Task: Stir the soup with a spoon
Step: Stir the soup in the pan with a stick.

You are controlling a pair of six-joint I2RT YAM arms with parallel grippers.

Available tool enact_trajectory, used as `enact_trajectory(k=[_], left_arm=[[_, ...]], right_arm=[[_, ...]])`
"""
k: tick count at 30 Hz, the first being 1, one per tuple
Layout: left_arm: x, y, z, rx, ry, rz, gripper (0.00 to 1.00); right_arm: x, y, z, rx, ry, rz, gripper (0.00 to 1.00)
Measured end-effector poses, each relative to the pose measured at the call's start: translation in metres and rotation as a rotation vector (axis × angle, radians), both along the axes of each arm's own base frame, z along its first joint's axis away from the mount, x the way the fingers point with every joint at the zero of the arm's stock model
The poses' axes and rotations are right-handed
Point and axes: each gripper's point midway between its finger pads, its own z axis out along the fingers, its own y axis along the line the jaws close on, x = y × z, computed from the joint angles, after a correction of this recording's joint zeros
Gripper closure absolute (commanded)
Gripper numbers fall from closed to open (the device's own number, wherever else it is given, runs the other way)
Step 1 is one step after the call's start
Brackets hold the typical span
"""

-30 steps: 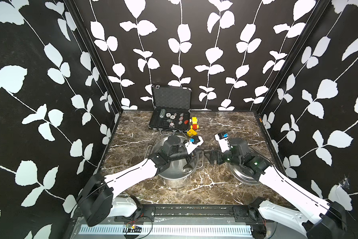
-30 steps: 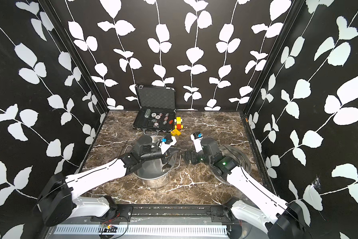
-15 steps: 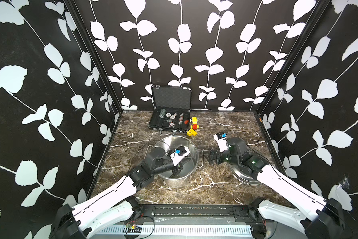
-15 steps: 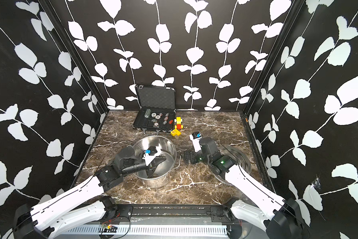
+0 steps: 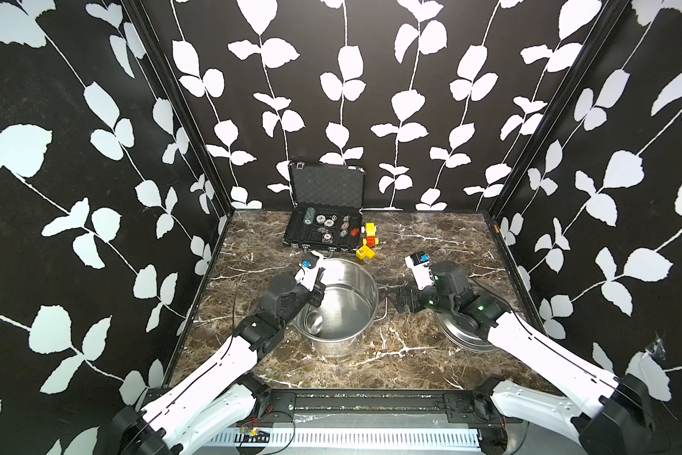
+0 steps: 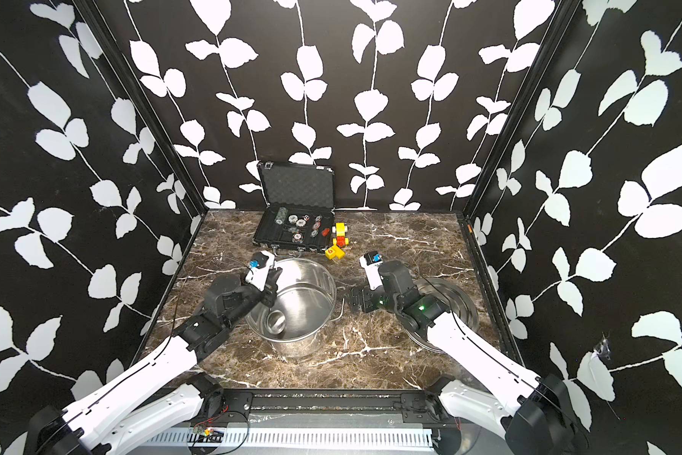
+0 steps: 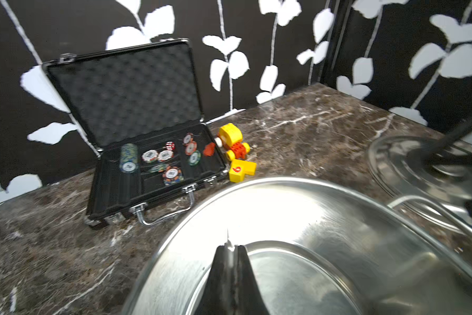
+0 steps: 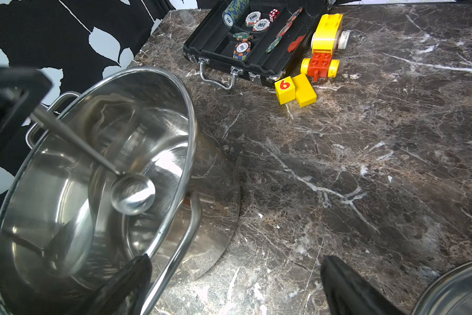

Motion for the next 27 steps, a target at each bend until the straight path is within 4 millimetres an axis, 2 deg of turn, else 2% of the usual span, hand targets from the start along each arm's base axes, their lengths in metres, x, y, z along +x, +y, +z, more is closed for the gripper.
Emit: enact_trajectory(k=[4,7,12,16,20,27], left_arm=[[0.023,0.003,-0.006,-0.016,0.006,0.05,1.0],[0.039,-0.007,-0.014,-0.005,0.029,0.042,1.0],[0.066,-0.044,-0.011,-0.025,0.038,-0.056,1.0],[0.078,-0.074,-0.005,-0.064,0.035,-0.159,1.0],[0.073,-0.107,-0.002,-0.085,0.037,-0.276,1.0],[0.023,-0.16,0.002,-0.085,0.036,-0.516,1.0]], right_arm=[[-0.001,-0.001,0.003,0.005,-0.008,-0.001,0.01],[-0.002,-0.002,0.005,0.01,-0.017,-0.003,0.01],[-0.003,-0.004,0.004,0.008,-0.02,-0.008,0.01],[-0.003,-0.007,0.007,0.01,-0.034,-0.019,0.01],[-0.003,-0.009,0.011,0.014,-0.047,-0.026,0.01],[-0.002,-0.011,0.013,0.009,-0.056,-0.04,0.01]])
